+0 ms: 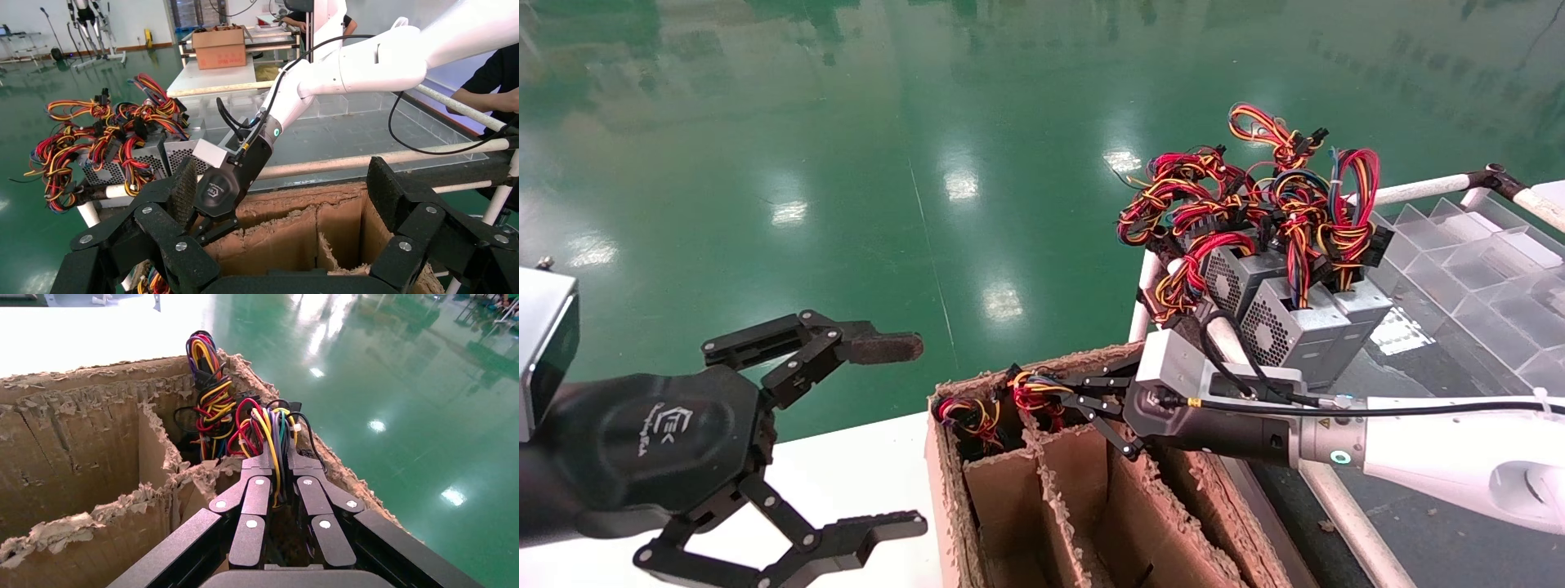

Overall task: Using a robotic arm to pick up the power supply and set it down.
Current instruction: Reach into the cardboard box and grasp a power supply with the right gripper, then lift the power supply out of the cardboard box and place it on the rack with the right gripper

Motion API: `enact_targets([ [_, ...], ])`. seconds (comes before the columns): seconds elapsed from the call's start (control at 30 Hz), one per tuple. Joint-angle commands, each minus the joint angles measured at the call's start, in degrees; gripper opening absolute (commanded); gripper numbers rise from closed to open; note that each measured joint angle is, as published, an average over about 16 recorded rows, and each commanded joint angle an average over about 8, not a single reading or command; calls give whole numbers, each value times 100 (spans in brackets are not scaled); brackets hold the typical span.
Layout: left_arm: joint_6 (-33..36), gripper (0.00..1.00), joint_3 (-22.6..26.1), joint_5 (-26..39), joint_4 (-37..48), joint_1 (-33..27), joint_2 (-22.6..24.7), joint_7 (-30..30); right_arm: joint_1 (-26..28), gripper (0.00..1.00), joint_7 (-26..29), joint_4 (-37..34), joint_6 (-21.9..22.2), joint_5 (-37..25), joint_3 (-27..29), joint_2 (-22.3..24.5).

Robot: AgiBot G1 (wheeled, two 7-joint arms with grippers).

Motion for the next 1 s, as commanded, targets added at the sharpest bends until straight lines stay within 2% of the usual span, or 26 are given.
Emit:
enact_targets([
  [0.03, 0, 100, 1, 0, 0, 0, 0, 0, -13, 0, -18, 13, 2, 19, 14, 2],
  [0.27, -1, 100, 2, -2, 0, -1, -1, 1, -35, 0, -48, 204, -79, 239, 167, 128],
  [0.57, -2, 100, 5, -3, 0, -1, -2, 2, 58, 0, 145, 690, -316, 744, 516, 511],
  [1.0, -3, 100, 8, -6, 0, -2, -3, 4, 465, 0, 799, 1672, -248, 1608, 1279, 1592],
])
